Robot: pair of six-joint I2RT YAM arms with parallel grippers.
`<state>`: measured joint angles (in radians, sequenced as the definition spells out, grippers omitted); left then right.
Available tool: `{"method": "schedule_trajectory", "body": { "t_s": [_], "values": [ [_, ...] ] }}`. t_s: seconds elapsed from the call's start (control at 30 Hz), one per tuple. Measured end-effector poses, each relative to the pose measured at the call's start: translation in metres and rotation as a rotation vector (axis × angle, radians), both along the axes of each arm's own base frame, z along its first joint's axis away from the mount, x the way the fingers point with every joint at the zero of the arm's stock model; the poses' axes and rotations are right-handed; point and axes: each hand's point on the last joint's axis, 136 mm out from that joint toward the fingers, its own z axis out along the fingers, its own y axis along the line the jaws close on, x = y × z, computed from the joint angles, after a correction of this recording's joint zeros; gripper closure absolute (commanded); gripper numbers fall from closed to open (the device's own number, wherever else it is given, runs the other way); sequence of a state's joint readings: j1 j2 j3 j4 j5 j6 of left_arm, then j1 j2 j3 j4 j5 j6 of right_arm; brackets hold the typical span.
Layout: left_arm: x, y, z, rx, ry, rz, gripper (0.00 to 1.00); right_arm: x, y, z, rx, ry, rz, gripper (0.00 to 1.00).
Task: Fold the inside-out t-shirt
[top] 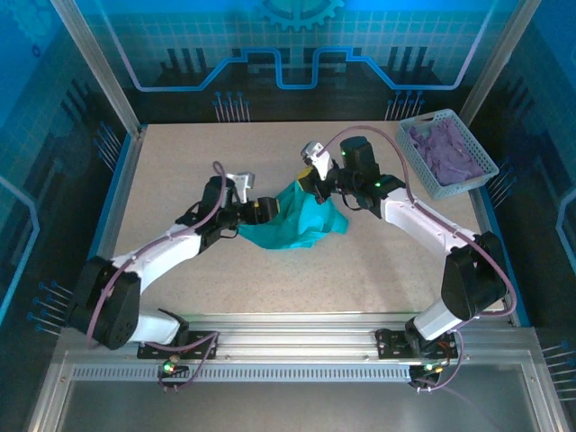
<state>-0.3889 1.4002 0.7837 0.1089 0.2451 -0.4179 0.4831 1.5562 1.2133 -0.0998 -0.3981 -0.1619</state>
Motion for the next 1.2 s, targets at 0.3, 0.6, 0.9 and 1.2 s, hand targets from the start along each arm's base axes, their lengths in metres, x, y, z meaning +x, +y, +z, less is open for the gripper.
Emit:
{"method": "schedule_trajectory", "body": {
  "t_s": [0.3,0.6,0.9,1.2],
  "values": [
    [0.044,-0.037,-0.02,-0.03,0.058,-0.071,1.0,0.002,0.002,0.016,0.015,-0.007,0.003,1.0],
    [0.088,0.084,-0.005,-0.256,0.083,0.341,1.0,-0.035,-0.05,0.105,0.189,-0.19,-0.059,1.0],
    [0.071,0.099,-0.021,-0.213,0.125,0.412,0.98,-0.026,-0.059,-0.006,0.085,0.016,-0.167,1.0],
    [0.059,0.089,-0.046,-0.13,0.179,0.379,0.96,-0.034,0.001,-0.085,-0.187,0.099,-0.151,0.53]
  ]
}}
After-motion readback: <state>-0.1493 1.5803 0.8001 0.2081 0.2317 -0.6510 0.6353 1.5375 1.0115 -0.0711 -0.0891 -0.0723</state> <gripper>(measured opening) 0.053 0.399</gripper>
